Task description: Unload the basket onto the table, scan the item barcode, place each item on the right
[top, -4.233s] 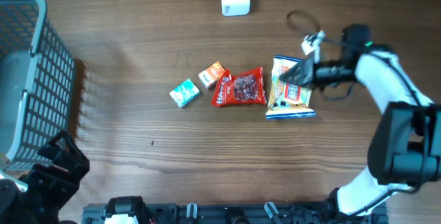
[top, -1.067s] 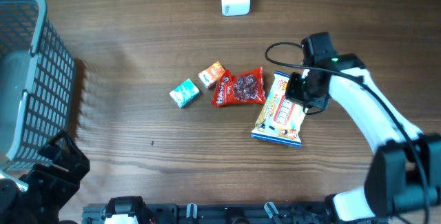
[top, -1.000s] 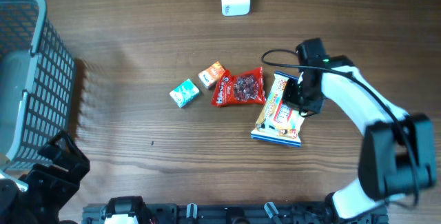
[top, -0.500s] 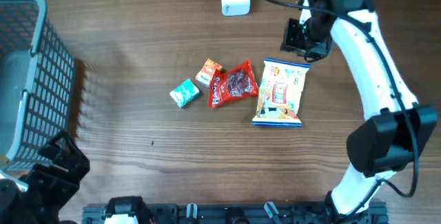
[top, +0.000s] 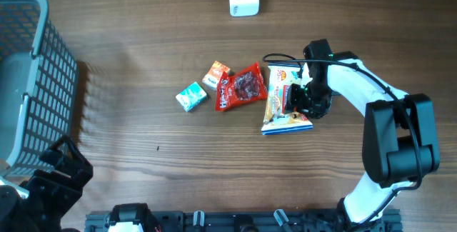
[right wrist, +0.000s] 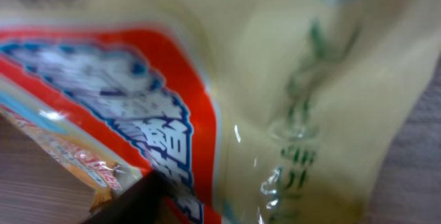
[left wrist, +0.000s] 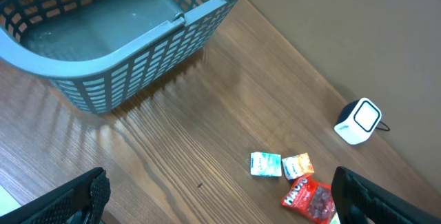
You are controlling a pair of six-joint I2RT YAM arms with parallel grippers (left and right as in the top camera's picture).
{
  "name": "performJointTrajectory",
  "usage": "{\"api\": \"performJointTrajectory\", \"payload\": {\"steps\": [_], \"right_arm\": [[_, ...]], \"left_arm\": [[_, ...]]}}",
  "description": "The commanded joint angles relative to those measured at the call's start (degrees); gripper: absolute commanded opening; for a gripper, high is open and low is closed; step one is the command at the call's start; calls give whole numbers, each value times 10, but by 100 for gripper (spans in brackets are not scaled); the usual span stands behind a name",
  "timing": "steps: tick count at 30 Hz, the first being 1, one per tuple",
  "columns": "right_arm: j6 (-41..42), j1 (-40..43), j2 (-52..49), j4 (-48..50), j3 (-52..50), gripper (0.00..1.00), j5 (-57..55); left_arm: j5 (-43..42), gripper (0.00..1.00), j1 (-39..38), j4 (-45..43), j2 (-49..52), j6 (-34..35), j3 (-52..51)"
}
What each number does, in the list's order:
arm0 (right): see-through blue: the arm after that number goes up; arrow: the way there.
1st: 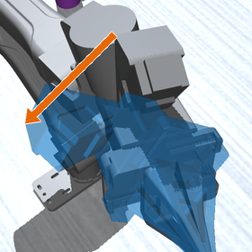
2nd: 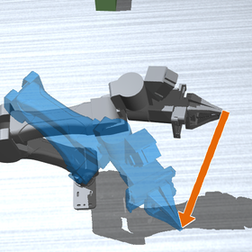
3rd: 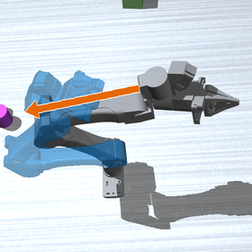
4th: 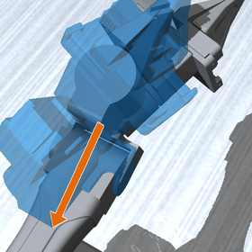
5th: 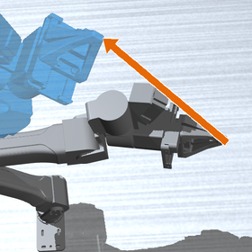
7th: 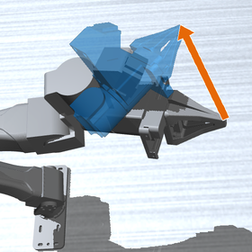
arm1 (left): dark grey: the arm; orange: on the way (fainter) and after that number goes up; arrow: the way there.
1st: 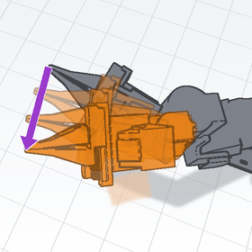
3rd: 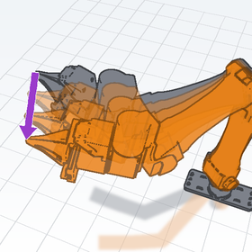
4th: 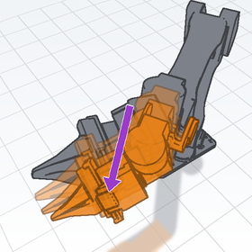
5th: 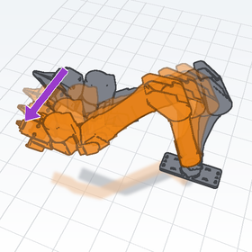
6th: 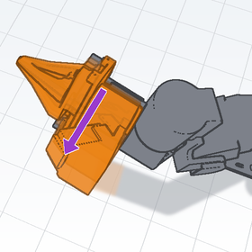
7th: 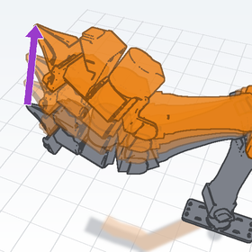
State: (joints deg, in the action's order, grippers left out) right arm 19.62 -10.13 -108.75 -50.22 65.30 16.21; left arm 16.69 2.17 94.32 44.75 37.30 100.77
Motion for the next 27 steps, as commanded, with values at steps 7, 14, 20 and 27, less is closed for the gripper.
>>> {"api": "performJointTrajectory", "payload": {"steps": [7,14,20,27], "right_arm": [[40,-8,-23,-287,287,4,-235],[178,-130,-47,-388,351,4,-474],[194,-158,-169,-422,343,5,-485],[163,-275,-197,-421,371,46,-434]], "left_arm": [[7,100,3,-1,-1,7,1],[7,100,3,-1,-1,7,1],[7,100,3,-1,-1,7,1],[7,100,3,-1,-1,7,1]]}}
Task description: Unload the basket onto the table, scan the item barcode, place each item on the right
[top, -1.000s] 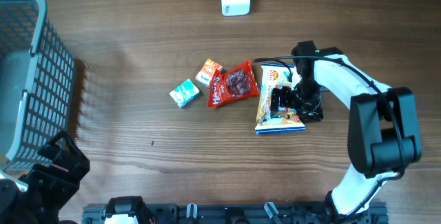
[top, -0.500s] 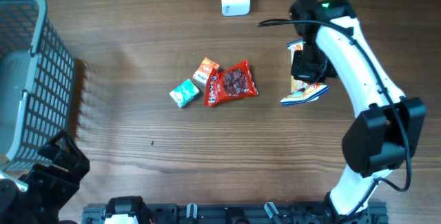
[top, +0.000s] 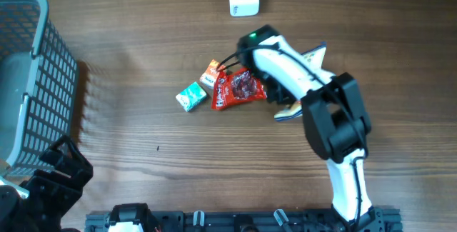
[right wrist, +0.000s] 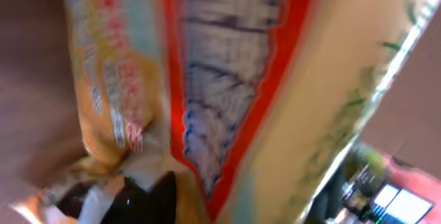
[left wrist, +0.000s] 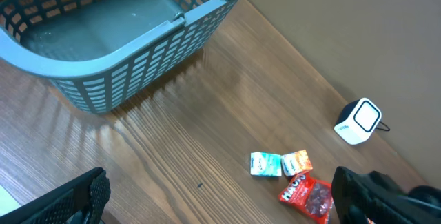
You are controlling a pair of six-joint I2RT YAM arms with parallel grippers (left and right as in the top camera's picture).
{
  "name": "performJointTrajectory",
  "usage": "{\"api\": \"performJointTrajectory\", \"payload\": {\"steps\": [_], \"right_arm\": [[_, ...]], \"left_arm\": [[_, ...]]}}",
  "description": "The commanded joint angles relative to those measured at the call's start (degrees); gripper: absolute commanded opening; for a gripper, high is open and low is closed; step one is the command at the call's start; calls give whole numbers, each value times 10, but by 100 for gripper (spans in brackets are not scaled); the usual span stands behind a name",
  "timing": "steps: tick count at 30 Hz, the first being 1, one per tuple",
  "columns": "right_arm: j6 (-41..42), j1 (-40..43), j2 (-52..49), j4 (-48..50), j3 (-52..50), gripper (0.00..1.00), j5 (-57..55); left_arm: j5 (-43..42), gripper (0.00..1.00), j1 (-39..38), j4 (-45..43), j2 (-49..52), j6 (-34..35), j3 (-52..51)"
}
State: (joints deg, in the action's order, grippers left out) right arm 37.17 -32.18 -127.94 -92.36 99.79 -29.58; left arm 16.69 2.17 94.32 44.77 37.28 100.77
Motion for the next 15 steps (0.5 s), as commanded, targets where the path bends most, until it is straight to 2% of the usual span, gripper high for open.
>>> {"api": "performJointTrajectory", "payload": {"steps": [1,5,6,7,9,11,12,13,15], "right_arm": [[-12,-75,-5,0,38,48,24],[-34,-130,-5,0,79,48,22],[-46,-136,-4,0,99,53,22],[-39,-125,5,0,122,59,27],[-35,-79,49,1,132,66,55],[-36,-20,108,10,132,66,68],[-45,17,144,22,132,75,84],[-90,66,187,43,132,100,128],[-181,169,252,73,132,100,236]], "left_arm": [[7,100,3,-1,-1,7,1],[7,100,3,-1,-1,7,1],[7,100,3,-1,-1,7,1],[7,100,3,-1,-1,7,1],[7,100,3,-1,-1,7,1],[7,100,3,-1,-1,7,1],[7,100,3,-1,-1,7,1],[7,100,3,-1,-1,7,1],[7,100,3,-1,-1,7,1]]}}
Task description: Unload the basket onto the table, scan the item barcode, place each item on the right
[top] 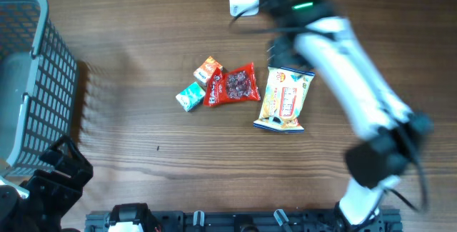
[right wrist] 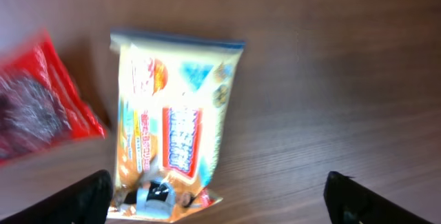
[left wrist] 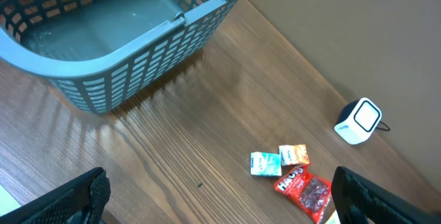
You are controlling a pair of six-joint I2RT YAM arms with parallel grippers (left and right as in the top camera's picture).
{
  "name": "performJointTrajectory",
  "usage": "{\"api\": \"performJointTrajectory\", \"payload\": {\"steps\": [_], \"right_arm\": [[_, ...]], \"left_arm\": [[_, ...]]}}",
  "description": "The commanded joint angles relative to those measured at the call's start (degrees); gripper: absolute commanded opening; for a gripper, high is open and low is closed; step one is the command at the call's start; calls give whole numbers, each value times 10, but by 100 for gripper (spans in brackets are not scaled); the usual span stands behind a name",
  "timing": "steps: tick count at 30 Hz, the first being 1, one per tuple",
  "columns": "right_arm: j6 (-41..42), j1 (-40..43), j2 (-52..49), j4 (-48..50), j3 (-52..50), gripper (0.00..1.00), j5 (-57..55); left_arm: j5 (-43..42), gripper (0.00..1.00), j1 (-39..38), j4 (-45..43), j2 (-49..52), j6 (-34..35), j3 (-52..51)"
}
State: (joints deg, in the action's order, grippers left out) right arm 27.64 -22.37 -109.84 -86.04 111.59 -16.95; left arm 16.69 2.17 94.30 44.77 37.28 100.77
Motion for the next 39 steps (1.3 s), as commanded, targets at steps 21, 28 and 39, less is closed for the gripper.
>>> {"api": "performJointTrajectory", "payload": {"steps": [21,28,39], "right_arm": [[-110,306,89,76,-60,100,314],[-112,306,83,75,-60,100,309],[-125,306,78,69,-63,100,308]], "left_arm": [[-756,97,-113,-540,229,-98,-551],[-681,97,-285,-964,548,154,-556],[-454,95,-421,-1051,611,309,-556]]}}
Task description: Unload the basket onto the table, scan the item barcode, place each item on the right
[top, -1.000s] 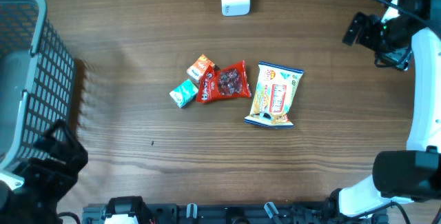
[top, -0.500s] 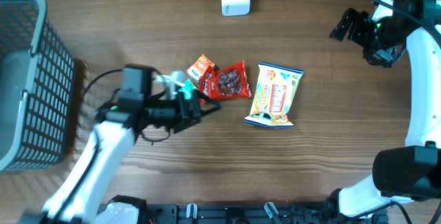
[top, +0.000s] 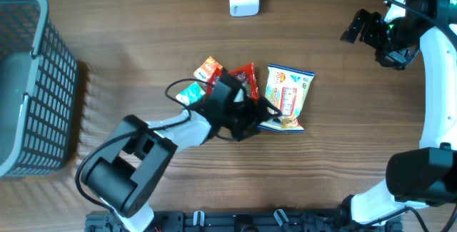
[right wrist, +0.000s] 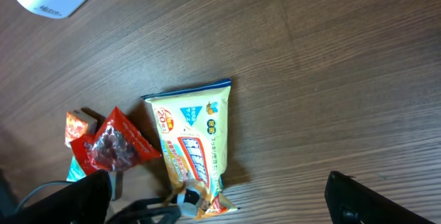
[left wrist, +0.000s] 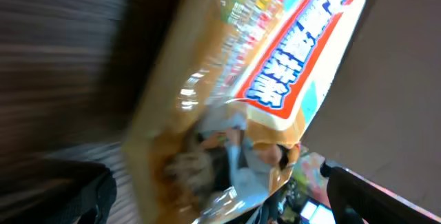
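The yellow snack bag lies flat, printed side up, mid-table. My left gripper sits at its near left corner. In the left wrist view the bag fills the blurred frame, and the fingers stand wide apart, open, on either side of it. The right wrist view shows the bag from high up, with the left gripper at its lower end. My right gripper hangs open and empty at the far right. The white scanner stands at the far edge.
A red candy packet, a small orange pack and a small teal pack lie just left of the bag, beside the left arm. A grey mesh basket takes up the left side.
My left arm was parked at the near left corner and now reaches to the bag's near corner. My right gripper was near the scanner and is now at the far right. The bag has stayed put.
First my right gripper was pressed close on the bag at mid-table. Then the arm lay across the packets with the bag tilted under it. Then the bag lay flat, the small packs had shifted left, and the right gripper was open above. Now the left gripper is at the bag.
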You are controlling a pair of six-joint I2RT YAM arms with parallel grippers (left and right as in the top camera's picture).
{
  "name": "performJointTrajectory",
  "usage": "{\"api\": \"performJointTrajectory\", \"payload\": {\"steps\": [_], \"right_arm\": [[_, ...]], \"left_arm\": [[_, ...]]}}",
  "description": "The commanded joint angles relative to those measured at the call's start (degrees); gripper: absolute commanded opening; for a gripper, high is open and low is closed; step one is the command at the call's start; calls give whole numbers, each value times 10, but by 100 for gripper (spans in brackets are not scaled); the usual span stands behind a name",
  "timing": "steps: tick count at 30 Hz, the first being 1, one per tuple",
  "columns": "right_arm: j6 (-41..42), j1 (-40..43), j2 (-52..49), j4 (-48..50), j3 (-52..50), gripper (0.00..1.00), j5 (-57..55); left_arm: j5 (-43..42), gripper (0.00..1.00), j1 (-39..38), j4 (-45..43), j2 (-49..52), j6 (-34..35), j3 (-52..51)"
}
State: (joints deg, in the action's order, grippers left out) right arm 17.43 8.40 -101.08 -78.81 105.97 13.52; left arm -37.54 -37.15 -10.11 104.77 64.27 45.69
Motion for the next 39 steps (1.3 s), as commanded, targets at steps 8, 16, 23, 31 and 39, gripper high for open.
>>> {"api": "performJointTrajectory", "payload": {"steps": [8,16,23,31,39], "right_arm": [[-40,-2,-10,-19,-7,100,3],[-55,-2,-10,-27,-7,100,0],[-54,-2,-10,-20,-7,100,0],[-54,-2,-10,-13,-7,100,0],[-53,-2,-10,-12,-7,100,0]], "left_arm": [[167,46,-31,-17,13,39,-5],[194,4,-31,-19,-18,-37,-2],[454,4,-31,195,-275,-259,54],[844,4,-101,145,-307,-553,72],[812,4,-296,99,-191,-446,72]]}}
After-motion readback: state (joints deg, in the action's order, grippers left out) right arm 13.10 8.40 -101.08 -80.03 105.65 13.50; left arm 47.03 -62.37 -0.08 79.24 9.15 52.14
